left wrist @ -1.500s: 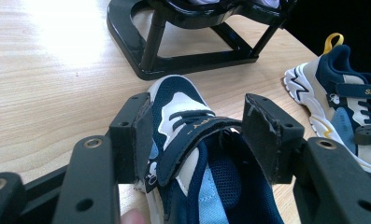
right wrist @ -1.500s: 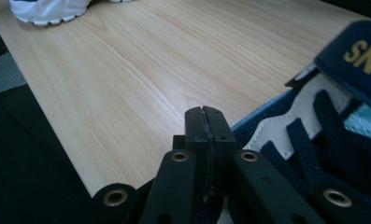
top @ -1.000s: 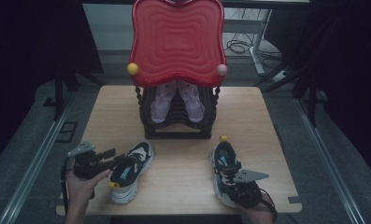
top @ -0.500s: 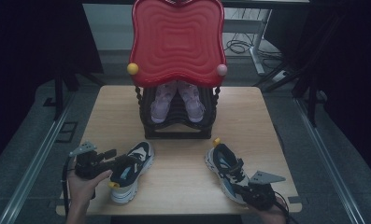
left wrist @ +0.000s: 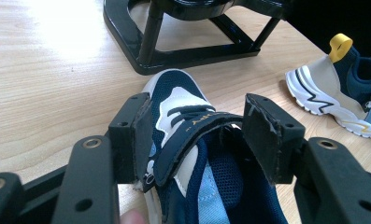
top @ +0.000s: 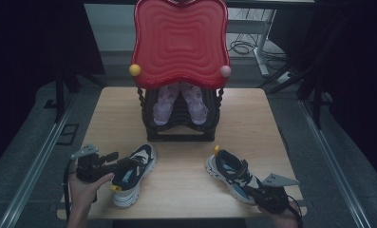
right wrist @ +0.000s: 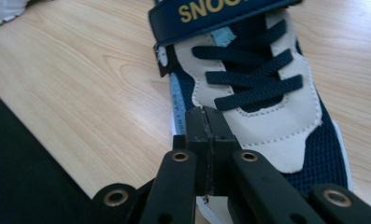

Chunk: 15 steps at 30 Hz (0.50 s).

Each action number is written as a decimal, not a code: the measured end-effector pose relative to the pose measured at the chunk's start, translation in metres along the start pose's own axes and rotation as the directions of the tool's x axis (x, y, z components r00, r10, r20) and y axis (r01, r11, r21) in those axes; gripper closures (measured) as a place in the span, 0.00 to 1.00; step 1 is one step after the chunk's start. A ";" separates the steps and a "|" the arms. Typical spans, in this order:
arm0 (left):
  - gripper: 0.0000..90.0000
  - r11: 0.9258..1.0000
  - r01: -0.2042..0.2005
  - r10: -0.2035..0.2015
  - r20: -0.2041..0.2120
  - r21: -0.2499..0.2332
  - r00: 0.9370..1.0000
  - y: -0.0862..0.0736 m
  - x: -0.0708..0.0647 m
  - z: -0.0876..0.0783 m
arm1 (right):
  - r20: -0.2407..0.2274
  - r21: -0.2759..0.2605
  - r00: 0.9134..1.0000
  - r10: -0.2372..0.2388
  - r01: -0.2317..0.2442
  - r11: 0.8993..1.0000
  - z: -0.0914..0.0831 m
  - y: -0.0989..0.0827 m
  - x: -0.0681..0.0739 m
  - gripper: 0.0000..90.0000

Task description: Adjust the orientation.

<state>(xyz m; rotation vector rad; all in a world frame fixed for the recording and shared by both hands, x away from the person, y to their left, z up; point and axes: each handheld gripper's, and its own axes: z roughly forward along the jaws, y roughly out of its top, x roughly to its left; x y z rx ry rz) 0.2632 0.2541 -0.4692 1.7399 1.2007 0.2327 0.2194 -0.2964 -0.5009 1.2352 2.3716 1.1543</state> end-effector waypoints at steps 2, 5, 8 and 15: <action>0.48 1.000 -0.001 0.001 0.001 0.001 1.000 0.000 0.000 0.000 | 0.006 -0.002 1.000 0.002 -0.002 1.000 -0.001 0.000 -0.002 1.00; 0.48 1.000 -0.001 0.001 0.001 0.001 1.000 0.000 0.000 0.001 | 0.016 -0.007 1.000 0.010 -0.010 1.000 -0.002 -0.001 -0.005 1.00; 0.48 1.000 0.000 0.000 0.001 0.000 1.000 0.000 0.000 0.000 | 0.038 -0.007 0.999 0.015 -0.015 1.000 -0.004 -0.002 -0.008 1.00; 0.48 1.000 0.001 -0.001 0.001 -0.002 1.000 0.000 0.000 0.000 | 0.100 -0.008 0.995 0.024 -0.024 1.000 -0.008 -0.002 -0.018 1.00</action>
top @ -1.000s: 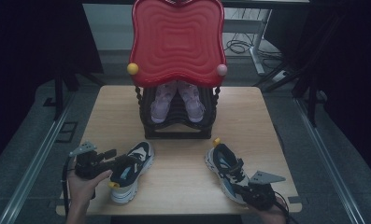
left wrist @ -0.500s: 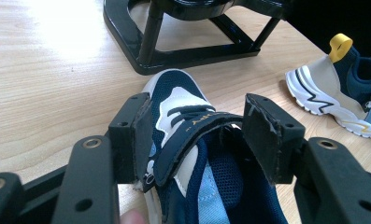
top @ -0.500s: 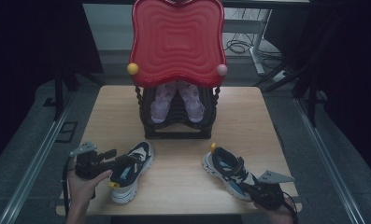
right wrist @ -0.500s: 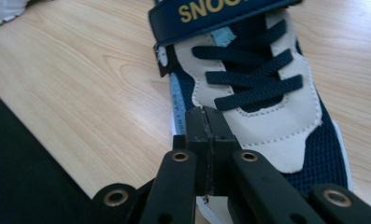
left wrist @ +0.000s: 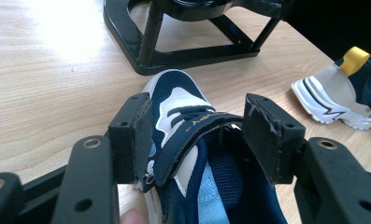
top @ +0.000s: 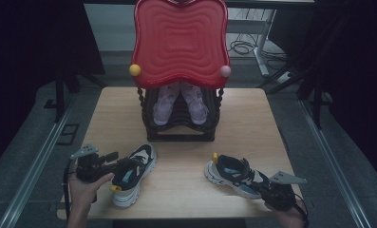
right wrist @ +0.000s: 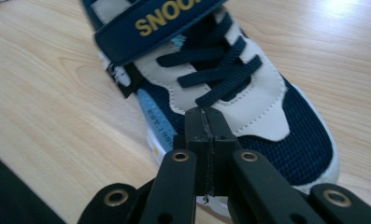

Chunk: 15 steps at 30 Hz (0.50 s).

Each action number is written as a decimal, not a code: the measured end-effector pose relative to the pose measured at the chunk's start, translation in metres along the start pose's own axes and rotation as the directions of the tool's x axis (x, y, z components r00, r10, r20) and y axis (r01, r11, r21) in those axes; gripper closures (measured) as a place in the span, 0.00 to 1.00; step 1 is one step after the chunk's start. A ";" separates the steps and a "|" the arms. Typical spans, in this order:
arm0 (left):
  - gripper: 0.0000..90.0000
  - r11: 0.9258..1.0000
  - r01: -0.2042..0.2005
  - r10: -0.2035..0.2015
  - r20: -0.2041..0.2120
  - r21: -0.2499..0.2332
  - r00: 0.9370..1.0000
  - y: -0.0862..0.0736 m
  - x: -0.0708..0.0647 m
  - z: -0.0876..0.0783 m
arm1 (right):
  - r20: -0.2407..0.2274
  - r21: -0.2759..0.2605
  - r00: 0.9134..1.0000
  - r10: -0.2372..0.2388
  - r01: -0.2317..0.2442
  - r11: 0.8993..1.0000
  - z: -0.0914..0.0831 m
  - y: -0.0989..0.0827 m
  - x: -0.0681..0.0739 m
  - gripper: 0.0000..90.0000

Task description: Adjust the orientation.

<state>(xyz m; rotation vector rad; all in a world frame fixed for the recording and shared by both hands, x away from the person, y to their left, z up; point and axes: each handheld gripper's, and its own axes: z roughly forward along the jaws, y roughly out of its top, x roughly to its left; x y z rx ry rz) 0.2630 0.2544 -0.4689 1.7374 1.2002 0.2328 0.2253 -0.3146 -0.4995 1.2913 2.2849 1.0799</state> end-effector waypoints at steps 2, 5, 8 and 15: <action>0.48 1.000 0.000 0.000 0.000 0.001 1.000 0.000 0.000 0.001 | 0.000 -0.001 1.000 0.007 -0.007 1.000 0.001 0.000 -0.003 1.00; 0.48 1.000 0.000 0.000 0.003 0.003 1.000 0.000 -0.001 0.002 | 0.014 0.001 1.000 0.014 -0.014 1.000 0.001 0.002 -0.008 1.00; 0.48 1.000 -0.002 0.002 0.005 0.007 1.000 0.000 -0.002 0.003 | 0.039 0.005 0.999 0.010 -0.010 1.000 0.001 0.003 -0.011 1.00; 0.48 1.000 0.001 -0.001 0.003 0.000 1.000 0.000 -0.001 0.002 | 0.099 0.013 0.995 0.009 -0.010 1.000 0.004 0.009 -0.021 1.00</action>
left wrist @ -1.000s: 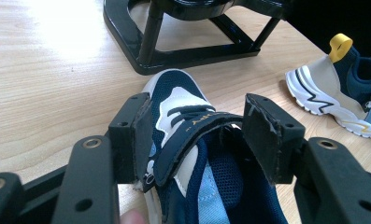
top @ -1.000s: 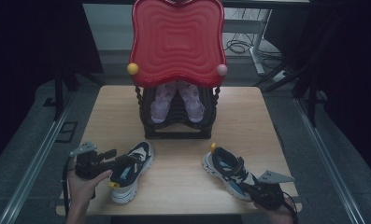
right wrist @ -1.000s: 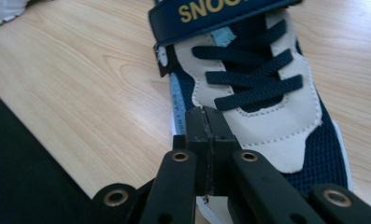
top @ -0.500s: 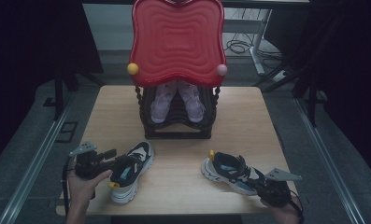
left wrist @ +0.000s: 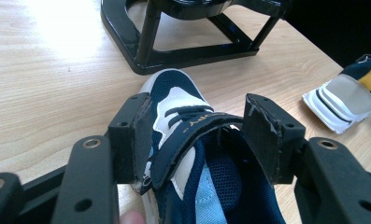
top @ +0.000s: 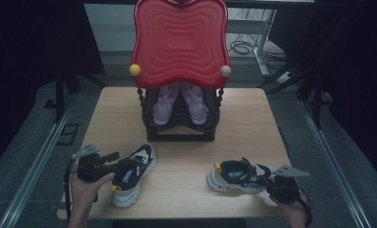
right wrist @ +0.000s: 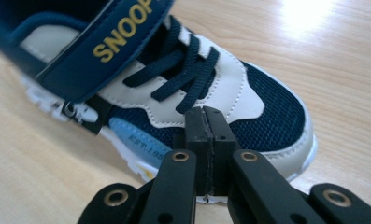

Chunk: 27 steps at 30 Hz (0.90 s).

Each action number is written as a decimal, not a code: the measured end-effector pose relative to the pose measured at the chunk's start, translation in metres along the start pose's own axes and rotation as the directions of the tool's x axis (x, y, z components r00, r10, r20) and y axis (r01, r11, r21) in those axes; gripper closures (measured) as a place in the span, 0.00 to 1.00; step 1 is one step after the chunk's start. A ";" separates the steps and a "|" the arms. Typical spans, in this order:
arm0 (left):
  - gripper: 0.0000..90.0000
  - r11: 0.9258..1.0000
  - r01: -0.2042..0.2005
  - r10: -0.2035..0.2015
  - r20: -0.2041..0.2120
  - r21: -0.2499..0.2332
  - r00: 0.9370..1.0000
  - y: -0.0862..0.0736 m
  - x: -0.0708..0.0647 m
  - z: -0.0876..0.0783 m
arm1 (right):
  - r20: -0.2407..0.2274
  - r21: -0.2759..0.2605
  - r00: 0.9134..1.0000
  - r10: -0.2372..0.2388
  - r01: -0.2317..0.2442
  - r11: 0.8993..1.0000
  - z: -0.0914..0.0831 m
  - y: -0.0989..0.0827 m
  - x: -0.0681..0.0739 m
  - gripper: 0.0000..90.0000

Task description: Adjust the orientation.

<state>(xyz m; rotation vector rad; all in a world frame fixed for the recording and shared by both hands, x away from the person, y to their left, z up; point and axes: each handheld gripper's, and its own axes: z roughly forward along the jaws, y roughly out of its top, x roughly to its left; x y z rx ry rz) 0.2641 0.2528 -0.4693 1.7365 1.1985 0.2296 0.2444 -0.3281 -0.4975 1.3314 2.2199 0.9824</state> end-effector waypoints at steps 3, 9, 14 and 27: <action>0.48 1.000 0.000 0.000 0.000 0.002 1.000 0.000 0.000 0.000 | 0.020 0.001 1.000 0.001 -0.001 1.000 0.004 0.004 -0.004 1.00; 0.48 1.000 -0.001 0.001 0.002 0.005 1.000 0.000 0.000 0.002 | 0.032 0.000 0.999 0.015 -0.016 1.000 0.014 0.014 -0.013 1.00; 0.48 1.000 -0.002 0.002 0.003 0.009 1.000 0.000 -0.001 0.004 | 0.007 -0.010 1.000 0.019 -0.019 1.000 0.023 0.022 -0.020 1.00; 0.48 1.000 -0.004 0.004 0.004 0.012 1.000 0.000 -0.001 0.005 | -0.044 -0.009 0.999 -0.001 0.001 1.000 0.046 0.042 -0.022 1.00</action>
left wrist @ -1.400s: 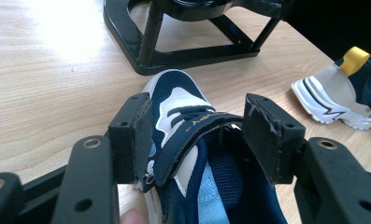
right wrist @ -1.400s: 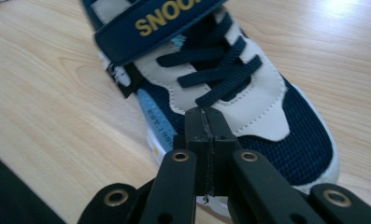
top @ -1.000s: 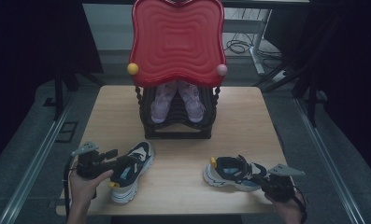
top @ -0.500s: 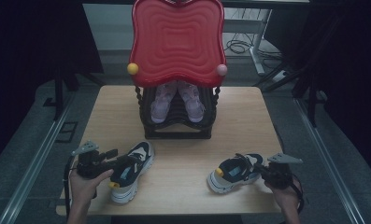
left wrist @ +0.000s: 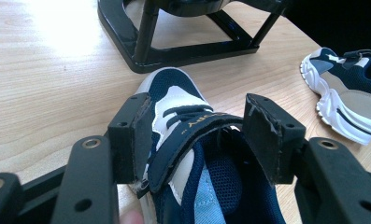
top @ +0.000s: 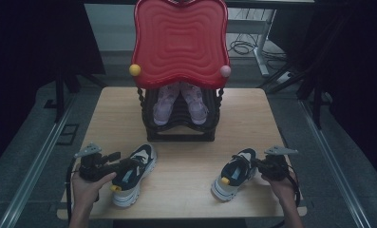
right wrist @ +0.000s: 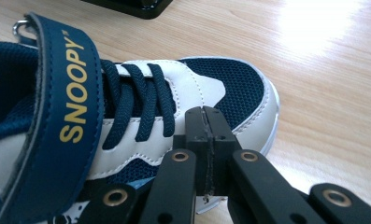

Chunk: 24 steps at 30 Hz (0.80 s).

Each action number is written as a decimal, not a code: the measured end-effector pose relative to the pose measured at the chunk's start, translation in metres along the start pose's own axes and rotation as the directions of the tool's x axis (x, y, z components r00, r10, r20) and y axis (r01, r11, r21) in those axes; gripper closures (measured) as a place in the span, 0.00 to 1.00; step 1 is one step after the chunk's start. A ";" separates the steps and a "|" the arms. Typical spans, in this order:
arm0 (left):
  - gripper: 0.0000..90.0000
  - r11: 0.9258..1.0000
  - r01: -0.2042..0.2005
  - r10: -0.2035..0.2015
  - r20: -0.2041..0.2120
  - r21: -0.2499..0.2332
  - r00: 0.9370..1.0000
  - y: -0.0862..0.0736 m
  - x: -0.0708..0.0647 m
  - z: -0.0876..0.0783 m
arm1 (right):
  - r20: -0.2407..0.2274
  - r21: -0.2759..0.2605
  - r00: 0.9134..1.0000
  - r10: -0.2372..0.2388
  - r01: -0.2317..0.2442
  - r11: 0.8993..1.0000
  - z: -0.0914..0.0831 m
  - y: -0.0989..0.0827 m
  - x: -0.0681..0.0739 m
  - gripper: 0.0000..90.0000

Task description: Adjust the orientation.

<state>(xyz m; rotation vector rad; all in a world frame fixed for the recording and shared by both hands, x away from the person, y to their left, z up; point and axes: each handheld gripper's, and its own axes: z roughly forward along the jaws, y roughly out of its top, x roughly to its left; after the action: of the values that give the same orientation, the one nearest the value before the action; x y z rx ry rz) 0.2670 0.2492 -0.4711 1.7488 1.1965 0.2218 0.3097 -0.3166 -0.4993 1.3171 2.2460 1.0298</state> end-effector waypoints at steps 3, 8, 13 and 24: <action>0.48 1.000 0.000 0.000 0.000 -0.001 1.000 0.000 0.000 0.000 | -0.003 0.001 1.000 -0.024 0.024 1.000 0.004 0.004 0.003 1.00; 0.48 1.000 -0.001 0.001 0.000 0.001 1.000 0.000 0.000 0.000 | -0.017 -0.014 0.998 -0.057 0.057 0.998 0.011 0.008 0.008 1.00; 0.48 1.000 0.000 0.000 0.001 0.002 1.000 0.000 0.000 0.000 | -0.071 -0.023 0.995 -0.072 0.070 0.997 0.021 0.015 0.014 1.00; 0.48 1.000 -0.002 0.002 0.001 0.006 1.000 0.000 -0.001 0.001 | -0.158 -0.047 0.982 -0.105 0.099 0.994 0.038 0.026 0.028 1.00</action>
<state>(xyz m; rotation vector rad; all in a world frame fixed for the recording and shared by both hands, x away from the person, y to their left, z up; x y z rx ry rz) 0.2674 0.2478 -0.4718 1.7553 1.1956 0.2183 0.3339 -0.2684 -0.5047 1.1262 2.3698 1.1741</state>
